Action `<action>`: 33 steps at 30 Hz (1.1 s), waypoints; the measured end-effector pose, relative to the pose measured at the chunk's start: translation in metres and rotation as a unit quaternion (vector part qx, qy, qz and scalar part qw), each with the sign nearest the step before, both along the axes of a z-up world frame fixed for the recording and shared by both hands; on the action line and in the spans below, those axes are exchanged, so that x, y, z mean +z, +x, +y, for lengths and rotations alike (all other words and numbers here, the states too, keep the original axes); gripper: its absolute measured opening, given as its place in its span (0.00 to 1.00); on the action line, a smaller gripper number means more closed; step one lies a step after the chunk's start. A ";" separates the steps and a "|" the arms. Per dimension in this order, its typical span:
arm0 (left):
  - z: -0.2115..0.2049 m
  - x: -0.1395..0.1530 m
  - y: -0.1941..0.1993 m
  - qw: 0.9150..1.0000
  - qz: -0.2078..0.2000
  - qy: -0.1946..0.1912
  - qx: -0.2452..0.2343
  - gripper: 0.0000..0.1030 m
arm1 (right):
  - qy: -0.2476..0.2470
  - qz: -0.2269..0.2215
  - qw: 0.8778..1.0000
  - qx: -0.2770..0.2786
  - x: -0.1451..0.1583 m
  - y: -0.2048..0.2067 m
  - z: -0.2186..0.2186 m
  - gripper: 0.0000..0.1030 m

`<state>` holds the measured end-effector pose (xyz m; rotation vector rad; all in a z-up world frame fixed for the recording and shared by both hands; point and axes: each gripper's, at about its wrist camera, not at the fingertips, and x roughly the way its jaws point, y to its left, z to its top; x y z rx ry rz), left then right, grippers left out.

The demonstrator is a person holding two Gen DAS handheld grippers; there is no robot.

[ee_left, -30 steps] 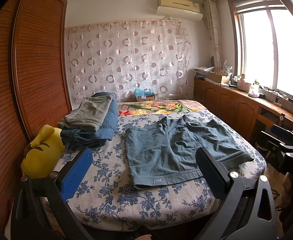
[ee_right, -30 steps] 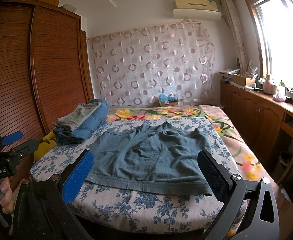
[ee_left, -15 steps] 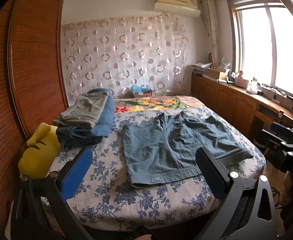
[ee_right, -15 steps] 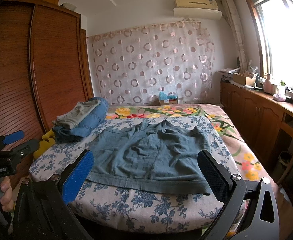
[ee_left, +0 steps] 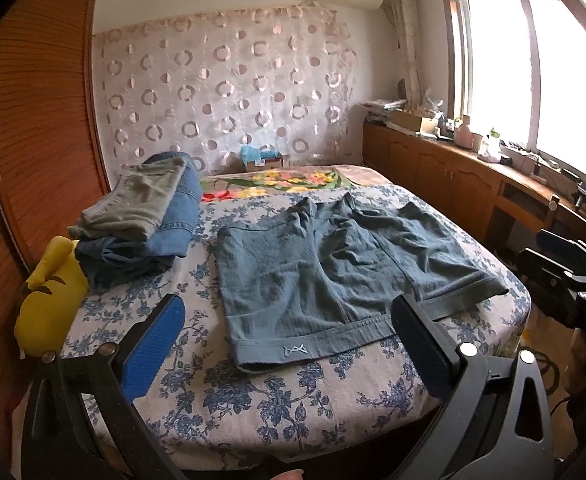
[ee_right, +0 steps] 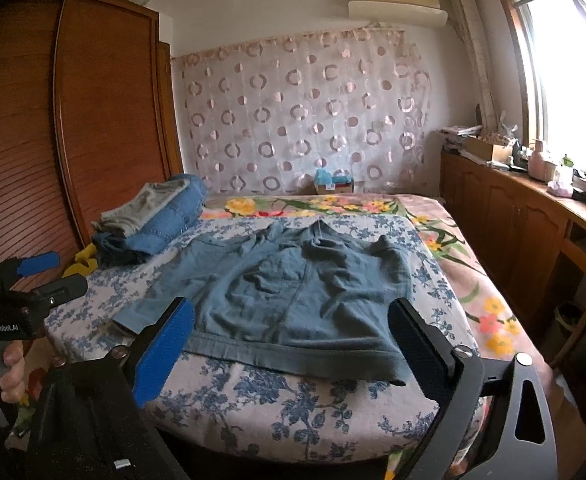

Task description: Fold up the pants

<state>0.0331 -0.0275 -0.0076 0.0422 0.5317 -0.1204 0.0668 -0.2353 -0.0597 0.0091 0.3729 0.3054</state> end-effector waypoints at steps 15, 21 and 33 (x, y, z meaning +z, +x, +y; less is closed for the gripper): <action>-0.002 -0.016 0.052 0.999 0.023 0.003 -0.028 1.00 | -0.021 0.027 0.999 -0.005 0.011 0.038 -0.015 0.71; -0.003 -0.018 0.075 0.999 0.032 0.006 -0.038 1.00 | -0.020 0.042 0.998 -0.029 0.011 0.067 -0.026 0.63; -0.005 -0.028 0.125 0.997 0.062 0.006 -0.050 1.00 | -0.021 0.102 0.993 -0.049 0.012 0.136 -0.036 0.47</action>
